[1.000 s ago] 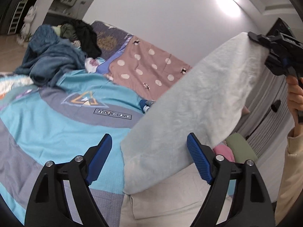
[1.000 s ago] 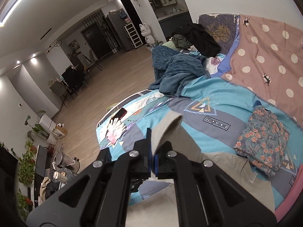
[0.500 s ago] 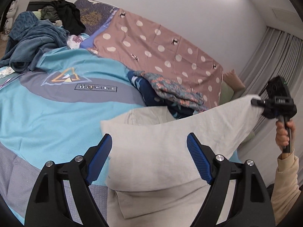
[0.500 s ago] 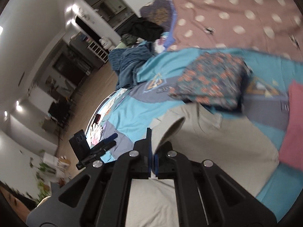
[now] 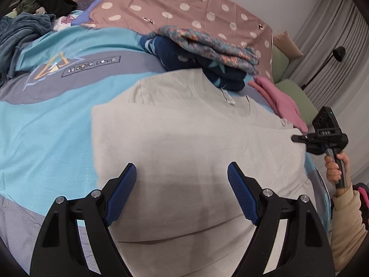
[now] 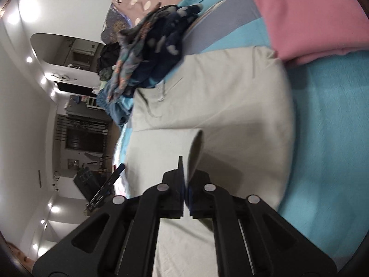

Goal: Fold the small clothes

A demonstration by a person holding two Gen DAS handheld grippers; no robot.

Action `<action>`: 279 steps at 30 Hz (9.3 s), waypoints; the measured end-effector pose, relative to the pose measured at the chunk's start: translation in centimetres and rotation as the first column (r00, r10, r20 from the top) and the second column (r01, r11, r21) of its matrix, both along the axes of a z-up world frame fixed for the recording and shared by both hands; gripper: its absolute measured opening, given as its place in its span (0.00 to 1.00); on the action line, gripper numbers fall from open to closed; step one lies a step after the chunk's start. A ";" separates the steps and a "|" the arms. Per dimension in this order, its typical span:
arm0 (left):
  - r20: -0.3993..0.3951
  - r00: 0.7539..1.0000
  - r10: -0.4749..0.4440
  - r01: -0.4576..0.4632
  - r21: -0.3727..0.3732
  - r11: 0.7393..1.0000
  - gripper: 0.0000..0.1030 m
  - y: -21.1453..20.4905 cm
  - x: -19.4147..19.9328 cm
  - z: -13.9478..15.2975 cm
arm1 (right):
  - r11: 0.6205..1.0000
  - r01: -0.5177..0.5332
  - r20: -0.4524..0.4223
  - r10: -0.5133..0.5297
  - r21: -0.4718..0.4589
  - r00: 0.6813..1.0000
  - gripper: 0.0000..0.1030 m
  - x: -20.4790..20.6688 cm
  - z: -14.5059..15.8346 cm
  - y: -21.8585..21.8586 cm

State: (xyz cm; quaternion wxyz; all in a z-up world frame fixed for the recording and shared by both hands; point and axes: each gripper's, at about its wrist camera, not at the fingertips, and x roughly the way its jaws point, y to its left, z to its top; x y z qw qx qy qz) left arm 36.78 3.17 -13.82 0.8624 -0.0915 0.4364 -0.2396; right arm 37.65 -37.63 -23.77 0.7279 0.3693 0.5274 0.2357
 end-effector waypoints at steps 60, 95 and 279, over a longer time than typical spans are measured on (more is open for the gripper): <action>-0.046 0.999 0.015 -0.016 -0.019 1.000 0.90 9.0 -26.4 0.5 | 0.891 -0.056 0.196 0.161 -0.451 0.967 0.77 -37.6 0.3 3.3; -0.383 0.912 -0.146 -0.121 -0.592 0.797 0.89 14.7 -32.2 -8.0 | 0.979 -0.056 0.391 -0.025 0.196 0.920 0.08 -38.3 -1.8 3.0; 0.364 0.920 0.146 -0.339 0.548 0.765 0.10 -9.5 -7.5 2.4 | 0.730 -0.575 -0.298 0.493 -0.370 0.817 0.76 15.6 1.8 36.6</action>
